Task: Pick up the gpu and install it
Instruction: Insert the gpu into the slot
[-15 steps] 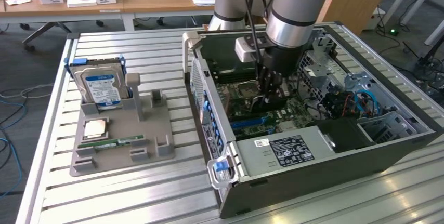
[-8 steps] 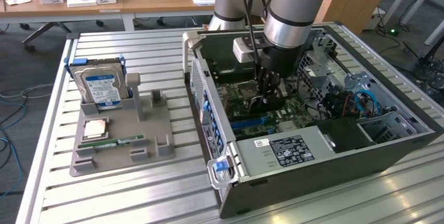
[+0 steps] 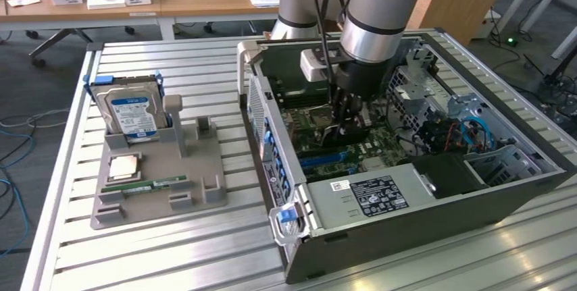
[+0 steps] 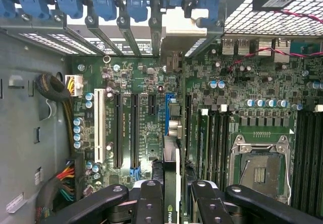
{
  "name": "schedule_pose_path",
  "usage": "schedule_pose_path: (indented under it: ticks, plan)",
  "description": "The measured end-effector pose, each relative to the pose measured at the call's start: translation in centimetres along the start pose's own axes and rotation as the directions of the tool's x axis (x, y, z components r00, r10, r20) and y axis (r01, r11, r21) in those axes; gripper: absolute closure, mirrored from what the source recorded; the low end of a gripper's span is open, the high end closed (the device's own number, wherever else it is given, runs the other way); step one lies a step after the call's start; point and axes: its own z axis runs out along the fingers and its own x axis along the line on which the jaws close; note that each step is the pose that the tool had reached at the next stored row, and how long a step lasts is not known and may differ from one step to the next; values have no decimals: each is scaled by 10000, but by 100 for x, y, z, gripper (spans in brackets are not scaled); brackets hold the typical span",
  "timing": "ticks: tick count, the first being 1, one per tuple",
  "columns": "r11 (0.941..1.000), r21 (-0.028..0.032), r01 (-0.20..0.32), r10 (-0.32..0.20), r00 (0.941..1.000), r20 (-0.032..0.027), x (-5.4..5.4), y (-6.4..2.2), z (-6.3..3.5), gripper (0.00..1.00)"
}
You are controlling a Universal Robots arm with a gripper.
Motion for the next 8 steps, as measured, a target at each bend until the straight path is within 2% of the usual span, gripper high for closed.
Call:
schedule_pose_path:
  ticks: [8]
  plan:
    - [10000, 0, 1, -1, 10000, 1, 15, 12, 1, 74]
